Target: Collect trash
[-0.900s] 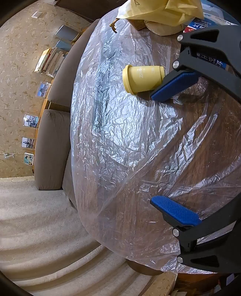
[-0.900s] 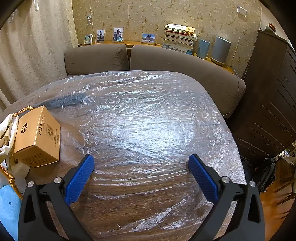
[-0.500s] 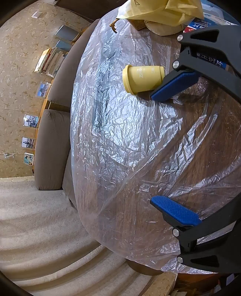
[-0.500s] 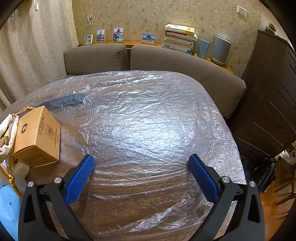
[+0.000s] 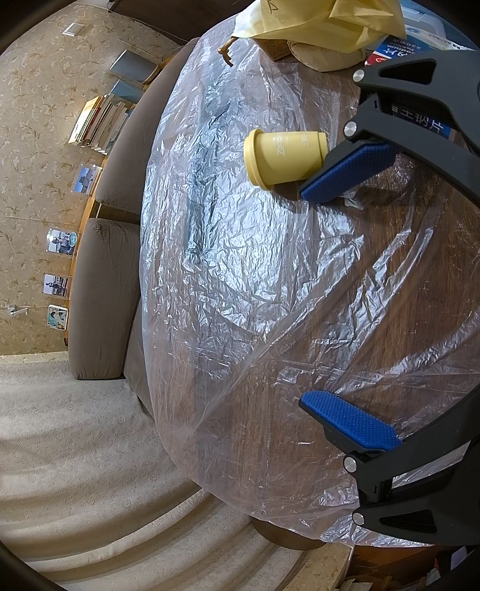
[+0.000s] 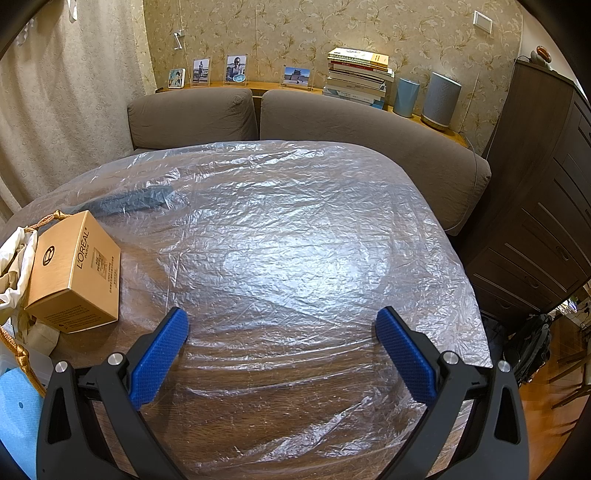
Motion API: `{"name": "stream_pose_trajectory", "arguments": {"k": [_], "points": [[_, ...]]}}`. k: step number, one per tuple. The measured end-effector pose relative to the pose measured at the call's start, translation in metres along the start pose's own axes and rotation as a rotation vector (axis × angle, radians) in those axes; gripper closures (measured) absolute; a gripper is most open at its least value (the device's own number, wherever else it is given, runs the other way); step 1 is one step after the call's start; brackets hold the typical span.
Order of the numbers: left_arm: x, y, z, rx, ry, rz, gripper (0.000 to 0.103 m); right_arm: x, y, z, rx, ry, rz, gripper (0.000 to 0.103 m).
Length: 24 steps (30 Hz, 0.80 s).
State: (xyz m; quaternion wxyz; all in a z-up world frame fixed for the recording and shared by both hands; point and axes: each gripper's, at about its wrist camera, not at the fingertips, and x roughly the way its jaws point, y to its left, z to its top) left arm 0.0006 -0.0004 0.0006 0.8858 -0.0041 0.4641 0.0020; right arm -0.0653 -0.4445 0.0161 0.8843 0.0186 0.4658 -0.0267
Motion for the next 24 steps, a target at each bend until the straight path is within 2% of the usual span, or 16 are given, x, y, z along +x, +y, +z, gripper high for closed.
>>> {"name": "stream_pose_trajectory", "arguments": {"k": [24], "points": [[-0.0005,-0.0014,0.0023,0.0,0.0,0.0,0.001,-0.0001,0.0002,0.0,0.0,0.0,-0.001,0.004]]}}
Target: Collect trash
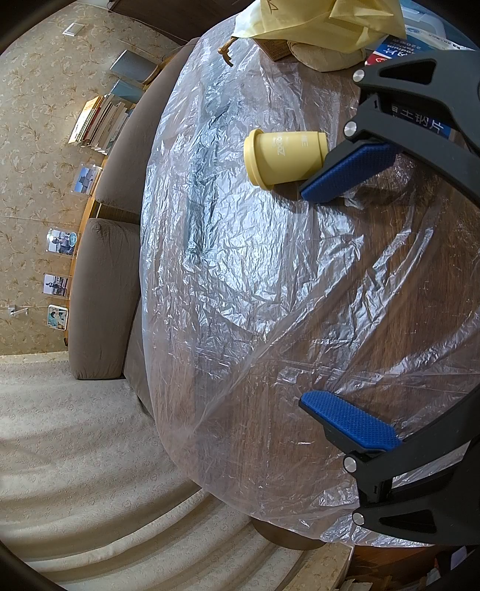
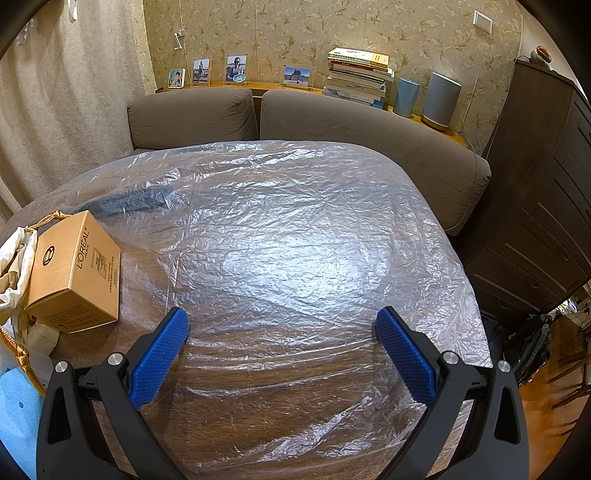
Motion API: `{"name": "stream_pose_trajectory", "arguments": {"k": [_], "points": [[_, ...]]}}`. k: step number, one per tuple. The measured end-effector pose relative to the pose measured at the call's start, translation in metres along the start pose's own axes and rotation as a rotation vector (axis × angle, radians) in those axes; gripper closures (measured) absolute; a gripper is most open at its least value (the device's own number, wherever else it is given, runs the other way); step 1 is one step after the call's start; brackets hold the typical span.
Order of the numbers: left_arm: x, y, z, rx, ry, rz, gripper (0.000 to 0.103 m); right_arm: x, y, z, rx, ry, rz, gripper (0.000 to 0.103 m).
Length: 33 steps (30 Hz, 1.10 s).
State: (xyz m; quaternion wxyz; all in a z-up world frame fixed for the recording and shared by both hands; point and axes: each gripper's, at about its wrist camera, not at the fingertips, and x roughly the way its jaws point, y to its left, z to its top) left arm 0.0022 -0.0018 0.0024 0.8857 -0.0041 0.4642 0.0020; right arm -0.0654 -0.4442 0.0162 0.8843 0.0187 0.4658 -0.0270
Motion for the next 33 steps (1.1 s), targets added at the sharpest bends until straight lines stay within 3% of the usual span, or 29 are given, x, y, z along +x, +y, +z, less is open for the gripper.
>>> {"name": "stream_pose_trajectory", "arguments": {"k": [30,33], "points": [[-0.001,-0.002,0.003,0.002,0.0,-0.001,0.001,0.002,0.001,0.001,0.002,-0.001,-0.001,0.004],[-0.001,0.0,0.003,0.025,0.004,-0.017,0.001,-0.006,-0.009,-0.003,0.056,0.004,-0.019,0.004]]}}
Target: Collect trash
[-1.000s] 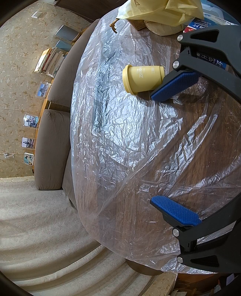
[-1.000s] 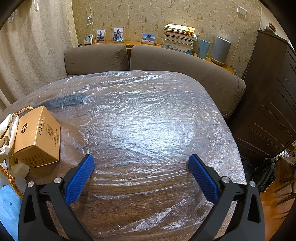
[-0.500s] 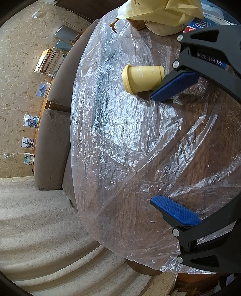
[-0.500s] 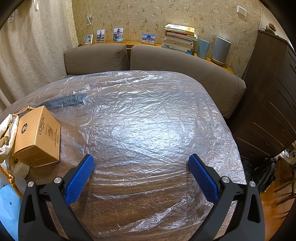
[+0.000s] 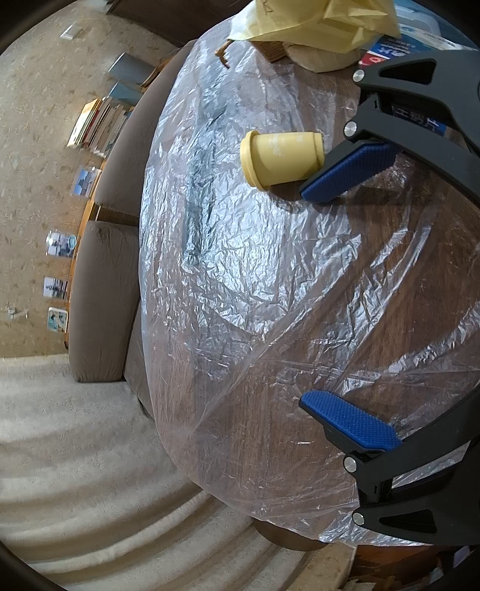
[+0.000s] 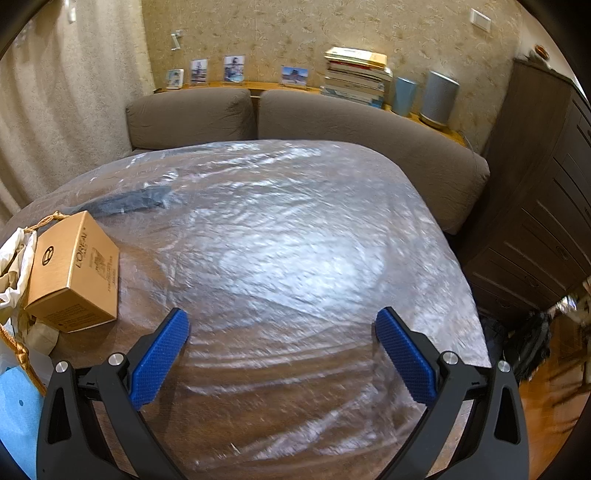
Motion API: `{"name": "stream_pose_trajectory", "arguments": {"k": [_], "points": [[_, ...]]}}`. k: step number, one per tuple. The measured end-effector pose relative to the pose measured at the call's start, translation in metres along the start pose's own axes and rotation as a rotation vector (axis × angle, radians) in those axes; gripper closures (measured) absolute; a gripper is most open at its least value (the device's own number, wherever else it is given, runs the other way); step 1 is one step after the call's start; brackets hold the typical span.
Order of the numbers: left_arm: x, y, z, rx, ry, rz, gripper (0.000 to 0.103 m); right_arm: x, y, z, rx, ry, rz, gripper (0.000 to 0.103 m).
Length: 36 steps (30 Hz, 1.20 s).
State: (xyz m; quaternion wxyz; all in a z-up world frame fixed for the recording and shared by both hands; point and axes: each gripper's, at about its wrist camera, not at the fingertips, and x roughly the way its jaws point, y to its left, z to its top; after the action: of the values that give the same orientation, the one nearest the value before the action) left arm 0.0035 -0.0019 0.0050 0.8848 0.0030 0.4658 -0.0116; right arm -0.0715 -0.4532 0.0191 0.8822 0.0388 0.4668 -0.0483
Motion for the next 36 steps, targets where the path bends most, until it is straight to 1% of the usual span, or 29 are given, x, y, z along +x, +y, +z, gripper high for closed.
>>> {"name": "stream_pose_trajectory", "arguments": {"k": [2,5,6,7,8,9,10,11,13,14,15,16,17,19,22,24,26,30,31,32,33,36], "points": [[-0.002,0.009,-0.002,0.004,0.013,0.001,0.001,-0.021,-0.009,-0.004,0.044,-0.033,0.003,0.004],[-0.02,0.028,-0.002,-0.022,-0.019,-0.005,0.001,-0.066,-0.022,-0.016,0.076,-0.129,0.033,0.004],[-0.033,0.039,-0.002,-0.032,-0.041,-0.01,0.001,-0.082,-0.023,-0.021,0.076,-0.153,0.055,0.004],[-0.043,0.044,-0.001,-0.041,-0.05,-0.024,0.001,-0.098,-0.021,-0.028,0.071,-0.169,0.101,0.004],[-0.053,0.048,0.0,-0.048,-0.058,-0.051,0.001,-0.109,-0.019,-0.031,0.067,-0.171,0.14,0.004],[-0.067,0.051,0.003,-0.048,-0.073,-0.099,0.001,-0.122,-0.014,-0.037,0.066,-0.171,0.195,0.004],[-0.08,0.049,0.006,-0.038,-0.089,-0.144,0.001,-0.13,-0.01,-0.042,0.07,-0.168,0.226,0.004],[-0.089,0.046,0.008,-0.026,-0.101,-0.171,0.001,-0.139,-0.003,-0.048,0.08,-0.162,0.266,0.004],[-0.112,0.026,0.018,0.023,-0.127,-0.255,0.001,-0.146,0.01,-0.057,0.12,-0.141,0.34,0.004],[-0.119,0.017,0.022,0.042,-0.128,-0.295,0.001,-0.147,0.018,-0.062,0.151,-0.115,0.406,0.004],[-0.127,0.002,0.026,0.058,-0.116,-0.357,0.001,-0.144,0.028,-0.066,0.182,-0.08,0.477,0.004],[-0.128,-0.009,0.031,0.067,-0.1,-0.404,0.001,-0.137,0.036,-0.067,0.199,-0.051,0.511,0.004],[-0.128,-0.024,0.036,0.076,-0.071,-0.468,0.001,-0.132,0.048,-0.069,0.216,-0.018,0.529,0.004],[-0.124,-0.044,0.041,0.092,-0.02,-0.536,0.001,-0.121,0.064,-0.07,0.233,0.02,0.52,0.004],[-0.114,-0.071,0.043,0.13,0.052,-0.588,0.001,-0.104,0.072,-0.071,0.307,0.075,0.56,0.004],[-0.101,-0.09,0.044,0.172,0.082,-0.576,0.001,-0.092,0.076,-0.071,0.327,0.1,0.56,0.004],[-0.093,-0.101,0.043,0.197,0.114,-0.558,0.001,-0.083,0.079,-0.074,0.334,0.131,0.512,0.004],[-0.075,-0.117,0.037,0.233,0.164,-0.526,0.001,-0.071,0.082,-0.083,0.326,0.174,0.474,0.004],[-0.072,-0.116,0.034,0.24,0.168,-0.521,0.001,-0.073,0.081,-0.086,0.306,0.156,0.453,0.004],[-0.068,-0.115,0.035,0.247,0.172,-0.519,0.001,-0.076,0.083,-0.086,0.277,0.146,0.406,0.004],[-0.065,-0.117,0.034,0.26,0.171,-0.516,0.001,-0.077,0.085,-0.086,0.255,0.138,0.391,0.004],[-0.06,-0.125,0.034,0.287,0.167,-0.509,0.001,-0.08,0.089,-0.087,0.197,0.126,0.383,0.004]]}}
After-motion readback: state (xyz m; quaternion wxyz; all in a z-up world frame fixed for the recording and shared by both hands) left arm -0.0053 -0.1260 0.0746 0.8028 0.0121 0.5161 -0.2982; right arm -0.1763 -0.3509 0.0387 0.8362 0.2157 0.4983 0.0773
